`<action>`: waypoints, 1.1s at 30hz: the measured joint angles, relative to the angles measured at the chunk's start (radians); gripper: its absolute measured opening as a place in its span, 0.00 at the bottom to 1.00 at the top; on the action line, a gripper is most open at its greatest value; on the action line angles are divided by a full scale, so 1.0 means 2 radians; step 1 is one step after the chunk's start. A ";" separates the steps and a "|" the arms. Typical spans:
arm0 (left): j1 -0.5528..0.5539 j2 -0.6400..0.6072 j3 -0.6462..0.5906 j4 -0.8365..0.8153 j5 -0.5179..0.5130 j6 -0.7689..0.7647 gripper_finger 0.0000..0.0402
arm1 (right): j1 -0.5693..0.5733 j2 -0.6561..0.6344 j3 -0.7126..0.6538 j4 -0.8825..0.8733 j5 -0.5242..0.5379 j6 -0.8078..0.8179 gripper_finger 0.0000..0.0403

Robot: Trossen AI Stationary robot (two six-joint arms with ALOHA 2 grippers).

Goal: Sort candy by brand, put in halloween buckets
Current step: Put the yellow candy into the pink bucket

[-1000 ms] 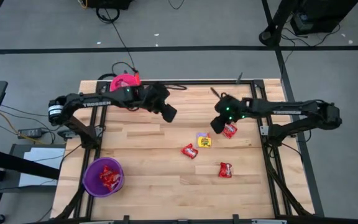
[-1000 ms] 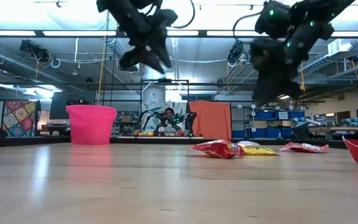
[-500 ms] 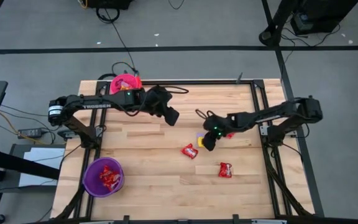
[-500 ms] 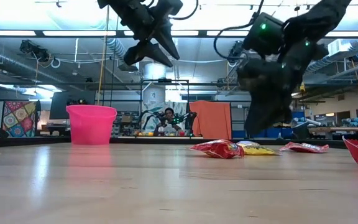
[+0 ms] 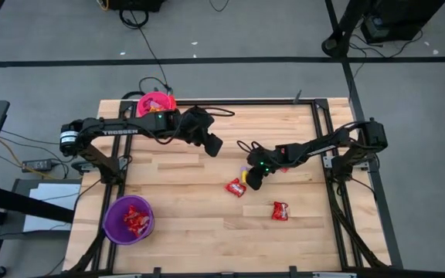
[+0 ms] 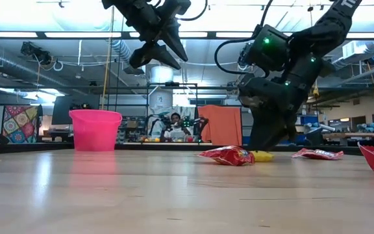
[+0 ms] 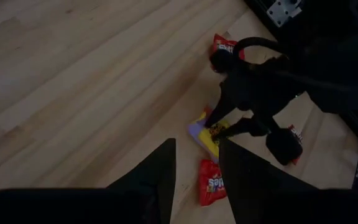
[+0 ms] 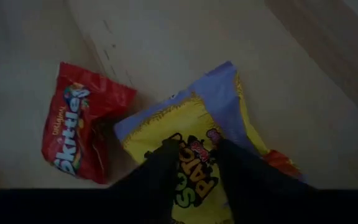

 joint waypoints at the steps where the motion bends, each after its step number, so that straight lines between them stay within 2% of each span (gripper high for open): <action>1: 0.000 0.000 0.000 0.000 0.000 0.000 0.32 | 0.000 0.000 0.000 -0.001 0.000 0.000 0.27; 5: 0.000 0.000 0.000 0.001 0.000 0.002 0.32 | -0.001 -0.002 -0.001 0.001 -0.002 -0.001 0.06; 6: 0.000 0.000 0.000 0.000 0.000 0.002 0.32 | -0.001 -0.002 -0.001 0.003 -0.003 -0.004 0.03; 12: 0.000 0.000 0.000 0.000 0.001 0.003 0.32 | -0.001 -0.020 -0.004 0.002 -0.021 -0.011 0.01; 20: 0.011 -0.006 0.000 0.036 0.021 0.004 0.32 | -0.034 -0.147 -0.004 -0.021 -0.022 -0.027 0.01; 24: 0.023 -0.016 0.000 0.119 0.044 0.002 0.32 | -0.062 -0.225 -0.003 0.000 -0.023 -0.028 0.01; 30: 0.041 -0.016 0.001 0.286 0.124 -0.044 0.32 | -0.091 -0.314 -0.003 0.058 -0.020 -0.027 0.00; 33: 0.041 -0.012 0.001 0.319 0.154 -0.064 0.32 | -0.098 -0.340 -0.002 0.081 -0.009 -0.028 0.00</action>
